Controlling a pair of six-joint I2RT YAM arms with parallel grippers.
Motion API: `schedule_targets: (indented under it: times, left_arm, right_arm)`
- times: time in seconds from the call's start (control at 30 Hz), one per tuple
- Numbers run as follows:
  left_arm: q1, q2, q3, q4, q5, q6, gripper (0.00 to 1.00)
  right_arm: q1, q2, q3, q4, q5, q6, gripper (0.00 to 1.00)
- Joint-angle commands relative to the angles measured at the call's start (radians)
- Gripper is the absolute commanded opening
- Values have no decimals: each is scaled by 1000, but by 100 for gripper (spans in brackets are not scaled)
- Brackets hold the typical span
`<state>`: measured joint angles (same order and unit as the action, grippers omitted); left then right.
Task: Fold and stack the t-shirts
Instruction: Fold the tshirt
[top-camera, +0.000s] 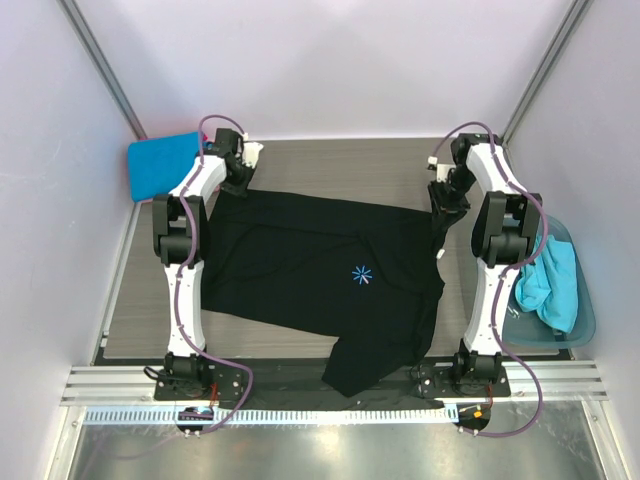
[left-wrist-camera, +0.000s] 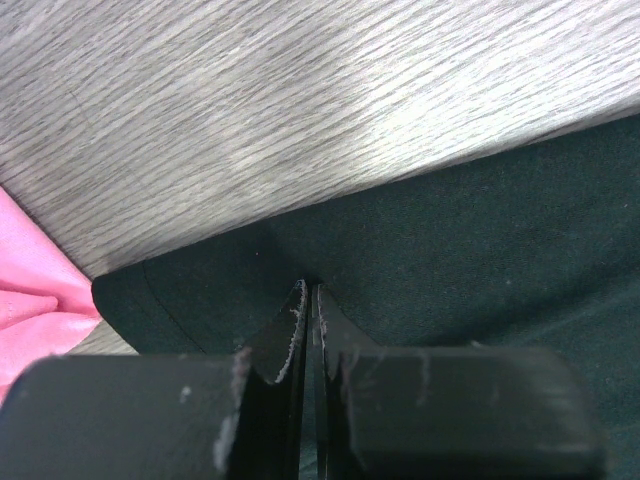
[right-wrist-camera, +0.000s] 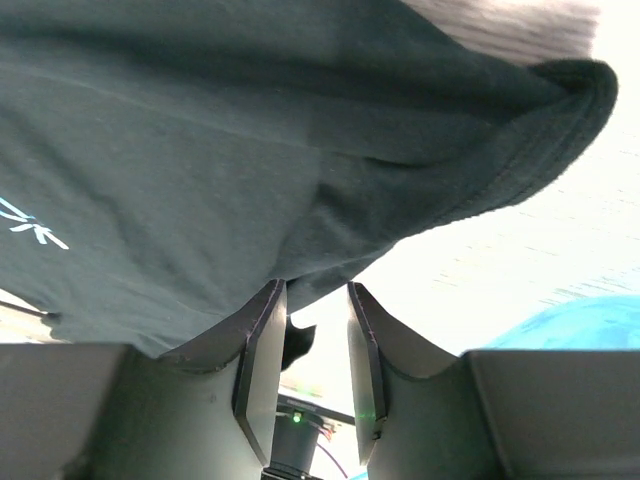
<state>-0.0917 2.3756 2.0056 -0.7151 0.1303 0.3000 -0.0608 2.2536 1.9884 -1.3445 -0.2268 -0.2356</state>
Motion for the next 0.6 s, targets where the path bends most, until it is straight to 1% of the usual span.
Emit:
schedule_targets:
  times: [0.0,0.13,0.3,0.47,0.5,0.53,0.57]
  left_arm:
    - [3,17,-33,-60,-34,14,3]
    - [1,23,-25,-60,-31,11,3]
    - [0,25,-27,-60,-32,14,3]
    - [0,19,-39,-58,-38,19,3]
    - [0,19,-39,-58,-37,21,3]
    - [0,20,-41,-58,-37,19,3]
    - [0,22,-38,-58,-37,19,3]
  right_arm:
    - [-5,-12,-13,-162,43,-14,36]
    - [-7,-2,-13,-160,41,-14,36]
    - [-7,50,36,-162,46,-18,36]
    - [-8,72,62,-162,30,-24,19]
    - [-10,69,62,-162,26,-25,13]
    - [-10,66,58,-162,32,-24,4]
    - [-11,51,53,-162,33,-22,1]
